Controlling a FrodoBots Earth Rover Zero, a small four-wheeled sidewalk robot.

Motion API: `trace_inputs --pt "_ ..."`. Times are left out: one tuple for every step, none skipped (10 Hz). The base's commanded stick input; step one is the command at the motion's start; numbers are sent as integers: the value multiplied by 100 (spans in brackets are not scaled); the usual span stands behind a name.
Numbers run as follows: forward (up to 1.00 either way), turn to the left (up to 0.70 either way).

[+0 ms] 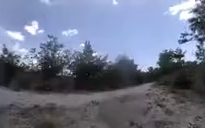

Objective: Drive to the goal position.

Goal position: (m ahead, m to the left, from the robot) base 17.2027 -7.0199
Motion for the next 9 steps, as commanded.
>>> trace_inputs --pt "85 -34" --pt "85 -34" --pt "85 -33" --pt "85 -3" --pt "85 0" --pt "85 0" --pt "85 0" --pt "85 0" --pt "85 0"
